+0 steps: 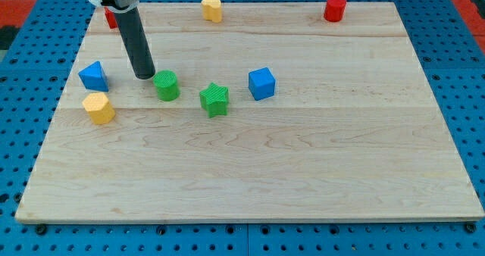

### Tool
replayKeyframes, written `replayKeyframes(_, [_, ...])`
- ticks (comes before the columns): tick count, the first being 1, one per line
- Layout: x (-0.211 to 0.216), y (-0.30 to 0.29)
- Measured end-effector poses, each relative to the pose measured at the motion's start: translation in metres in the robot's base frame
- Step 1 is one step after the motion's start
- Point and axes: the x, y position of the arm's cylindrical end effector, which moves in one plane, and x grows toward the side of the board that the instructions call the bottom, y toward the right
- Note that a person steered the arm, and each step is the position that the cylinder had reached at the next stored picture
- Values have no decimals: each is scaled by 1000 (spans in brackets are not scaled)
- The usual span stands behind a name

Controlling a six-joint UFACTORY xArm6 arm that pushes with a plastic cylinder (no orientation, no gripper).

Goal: Slide the blue cube towards center right

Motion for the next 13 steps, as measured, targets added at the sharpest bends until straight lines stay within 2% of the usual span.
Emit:
replayKeyframes(1, [0, 0])
replayKeyframes(4, [-14, 48])
replayKeyframes(5, [-18, 128])
replayKeyframes(6, [-18, 175])
replayKeyframes(8, [-4, 229])
replayKeyframes(10, [-5, 151])
replayKeyframes(12, [22, 132])
replayKeyframes(13, [54, 166])
